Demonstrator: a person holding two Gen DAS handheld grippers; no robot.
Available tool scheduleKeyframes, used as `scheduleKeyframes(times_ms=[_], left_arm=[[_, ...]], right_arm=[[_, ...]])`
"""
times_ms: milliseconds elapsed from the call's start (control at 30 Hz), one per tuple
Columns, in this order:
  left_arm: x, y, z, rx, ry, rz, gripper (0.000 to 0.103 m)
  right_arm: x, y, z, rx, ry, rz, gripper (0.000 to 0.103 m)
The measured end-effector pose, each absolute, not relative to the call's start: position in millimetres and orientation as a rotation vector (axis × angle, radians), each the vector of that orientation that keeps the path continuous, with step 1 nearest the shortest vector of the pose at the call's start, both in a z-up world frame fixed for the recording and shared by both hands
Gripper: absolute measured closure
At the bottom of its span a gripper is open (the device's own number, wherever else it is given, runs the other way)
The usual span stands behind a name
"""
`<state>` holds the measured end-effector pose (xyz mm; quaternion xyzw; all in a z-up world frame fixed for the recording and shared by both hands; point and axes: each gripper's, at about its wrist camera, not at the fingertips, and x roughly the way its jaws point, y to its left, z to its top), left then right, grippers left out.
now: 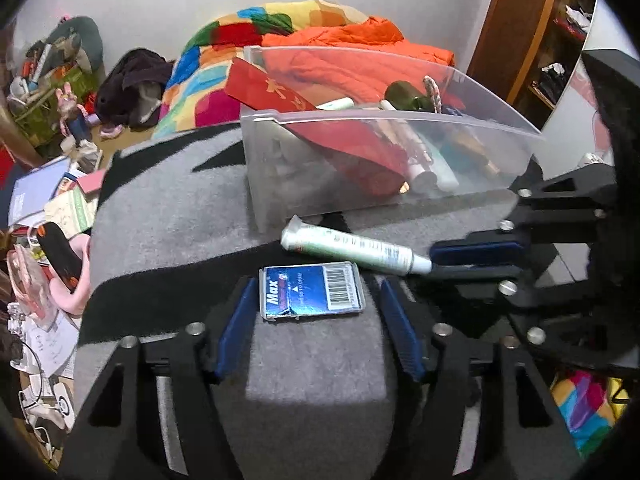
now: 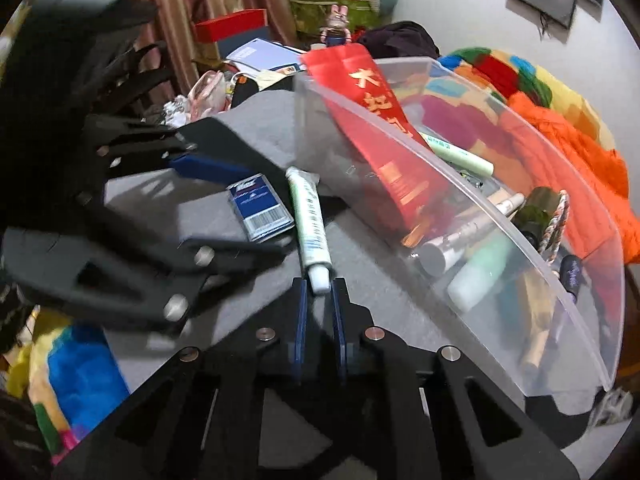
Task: Organize objects
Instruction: 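Hold the blue card in the left gripper while the right grasps the white toothpaste tube, then carry the blue card and toothpaste tube into the clear box and open both grippers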
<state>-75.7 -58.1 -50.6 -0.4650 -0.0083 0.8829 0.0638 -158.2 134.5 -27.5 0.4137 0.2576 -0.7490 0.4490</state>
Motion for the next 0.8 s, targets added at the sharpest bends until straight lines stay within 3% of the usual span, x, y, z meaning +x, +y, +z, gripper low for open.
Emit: scheduleKeyframes(times_ms=[67,267,800], left_arm=[[-74,-58,-51,-1.397,0.006,2.691,0.055],[-56,-69,-49,-1.381,-0.048,2.716,0.056],[-41,-57,-22,-1.254,-0.117,2.768,0.055]], right_arm=[[-155,132,-27,1.013,0.666,-1.862,0.092],[-166,114,-27,1.032,0.646,-1.882,0.081],[-148,143,-6,1.005,0.500,-1.993,0.089]])
